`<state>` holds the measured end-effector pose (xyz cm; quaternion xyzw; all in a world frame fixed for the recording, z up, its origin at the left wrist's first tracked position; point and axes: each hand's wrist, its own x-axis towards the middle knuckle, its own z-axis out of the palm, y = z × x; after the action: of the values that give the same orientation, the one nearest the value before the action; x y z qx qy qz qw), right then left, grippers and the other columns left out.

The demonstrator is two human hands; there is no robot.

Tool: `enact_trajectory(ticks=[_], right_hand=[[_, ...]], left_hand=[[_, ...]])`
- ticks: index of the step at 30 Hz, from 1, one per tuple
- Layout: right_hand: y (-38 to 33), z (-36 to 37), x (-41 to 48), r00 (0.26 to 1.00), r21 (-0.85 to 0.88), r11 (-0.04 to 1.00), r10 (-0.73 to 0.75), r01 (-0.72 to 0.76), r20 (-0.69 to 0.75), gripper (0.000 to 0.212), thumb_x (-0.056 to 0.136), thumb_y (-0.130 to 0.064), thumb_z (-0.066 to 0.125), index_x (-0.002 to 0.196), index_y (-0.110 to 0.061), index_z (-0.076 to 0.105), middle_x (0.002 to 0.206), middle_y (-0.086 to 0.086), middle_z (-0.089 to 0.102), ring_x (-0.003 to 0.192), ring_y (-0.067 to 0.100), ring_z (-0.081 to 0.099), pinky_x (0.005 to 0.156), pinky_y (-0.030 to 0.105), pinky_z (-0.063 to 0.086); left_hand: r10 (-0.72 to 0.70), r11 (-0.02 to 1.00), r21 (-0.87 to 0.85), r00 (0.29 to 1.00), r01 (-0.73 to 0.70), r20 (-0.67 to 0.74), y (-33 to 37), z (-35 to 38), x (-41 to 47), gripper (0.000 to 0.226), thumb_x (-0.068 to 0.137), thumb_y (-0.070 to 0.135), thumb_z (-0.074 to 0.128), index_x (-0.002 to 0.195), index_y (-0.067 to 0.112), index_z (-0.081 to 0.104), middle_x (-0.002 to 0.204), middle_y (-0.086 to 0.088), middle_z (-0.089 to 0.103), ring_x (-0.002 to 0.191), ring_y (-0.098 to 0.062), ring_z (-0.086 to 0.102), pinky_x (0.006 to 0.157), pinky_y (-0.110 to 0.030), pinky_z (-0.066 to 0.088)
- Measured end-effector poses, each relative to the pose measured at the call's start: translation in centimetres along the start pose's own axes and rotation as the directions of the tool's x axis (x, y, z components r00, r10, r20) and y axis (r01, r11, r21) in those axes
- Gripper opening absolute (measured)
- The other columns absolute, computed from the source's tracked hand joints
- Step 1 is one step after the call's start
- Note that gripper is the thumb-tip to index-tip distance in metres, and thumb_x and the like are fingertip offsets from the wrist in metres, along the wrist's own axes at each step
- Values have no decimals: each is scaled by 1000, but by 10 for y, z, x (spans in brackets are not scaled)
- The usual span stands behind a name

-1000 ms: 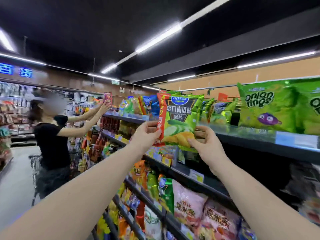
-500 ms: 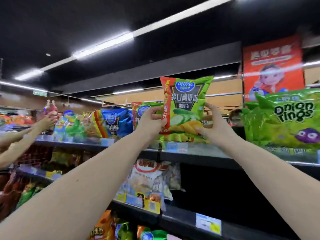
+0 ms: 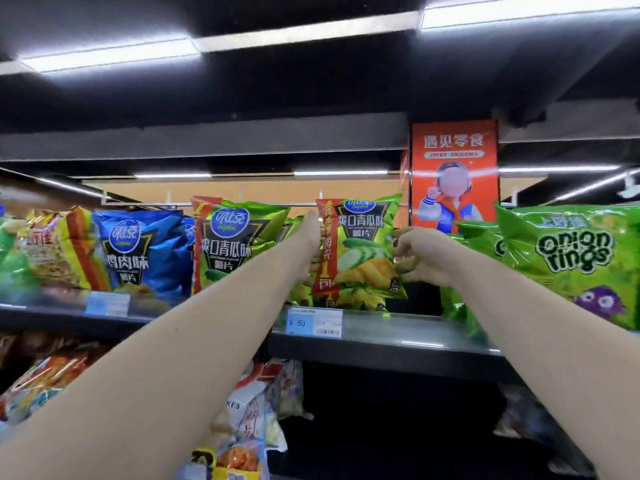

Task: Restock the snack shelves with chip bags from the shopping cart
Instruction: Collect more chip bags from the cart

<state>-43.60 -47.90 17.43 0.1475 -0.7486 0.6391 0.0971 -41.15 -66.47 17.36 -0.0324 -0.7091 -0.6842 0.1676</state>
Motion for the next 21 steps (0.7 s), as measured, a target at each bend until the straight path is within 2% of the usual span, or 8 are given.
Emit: enact_trajectory(ticks=[2, 4, 7, 9, 13, 16, 19, 21], right_hand=[[0, -1, 12, 1000, -71, 997, 4, -2, 26, 50, 84, 13, 39, 127, -9, 51, 88, 9, 51, 81, 27, 56, 81, 43, 49], [0, -3, 21, 999, -112, 994, 17, -13, 38, 49, 84, 16, 36, 120, -12, 53, 93, 10, 54, 84, 26, 58, 86, 45, 51], [7, -3, 32, 994, -127, 988, 98, -90, 55, 37, 85, 16, 33, 104, -10, 52, 89, 12, 57, 80, 29, 62, 79, 44, 52], [16, -4, 42, 990, -150, 982, 128, -117, 65, 41, 87, 14, 35, 120, -6, 49, 99, 17, 56, 86, 34, 62, 75, 44, 53], [27, -2, 59, 983, -142, 980, 156, -141, 102, 44, 91, 7, 40, 134, -2, 39, 122, 23, 46, 105, 43, 56, 88, 47, 50], [25, -2, 69, 973, -116, 978, 188, -173, 137, 41, 99, -24, 50, 132, -1, 40, 138, 31, 40, 115, 49, 52, 94, 49, 48], [21, -5, 77, 957, -54, 976, 218, -211, 194, 80, 94, -61, 40, 146, -1, 30, 146, 33, 31, 125, 52, 44, 96, 51, 46], [24, -7, 80, 948, -42, 972, 233, -229, 218, 92, 88, -72, 36, 148, -2, 26, 149, 32, 27, 127, 52, 42, 99, 52, 45]], left_hand=[[-35, 999, -9, 999, 36, 12, -2, 1, 16, 64, 99, 63, 13, 96, 19, 59, 105, -13, 60, 101, -30, 56, 90, -45, 44], [-65, 998, -3, 998, 65, 24, -7, 3, 32, 72, 97, 68, 12, 121, 18, 57, 122, -17, 57, 114, -36, 53, 105, -58, 35], [-121, 993, 21, 990, 120, 72, -17, 5, 48, 81, 94, 72, 10, 139, 17, 46, 138, -20, 49, 128, -43, 44, 109, -65, 27], [-145, 989, 34, 984, 143, 101, -23, 5, 56, 84, 91, 76, 10, 143, 18, 42, 143, -20, 45, 130, -45, 42, 109, -66, 27], [-183, 983, 45, 977, 180, 110, -34, 1, 73, 78, 94, 73, 12, 140, 18, 44, 141, -19, 47, 128, -43, 44, 110, -64, 26], [-188, 982, 53, 975, 183, 121, -33, 0, 80, 63, 97, 66, 19, 119, 17, 53, 120, -18, 57, 122, -41, 49, 108, -59, 29], [-185, 982, 63, 977, 179, 103, -33, 2, 85, 57, 98, 62, 24, 113, 15, 52, 102, -16, 56, 114, -38, 50, 106, -59, 31], [-192, 978, 102, 977, 182, 96, -35, 2, 84, 60, 97, 63, 24, 122, 16, 50, 107, -17, 54, 118, -39, 45, 108, -62, 25]])
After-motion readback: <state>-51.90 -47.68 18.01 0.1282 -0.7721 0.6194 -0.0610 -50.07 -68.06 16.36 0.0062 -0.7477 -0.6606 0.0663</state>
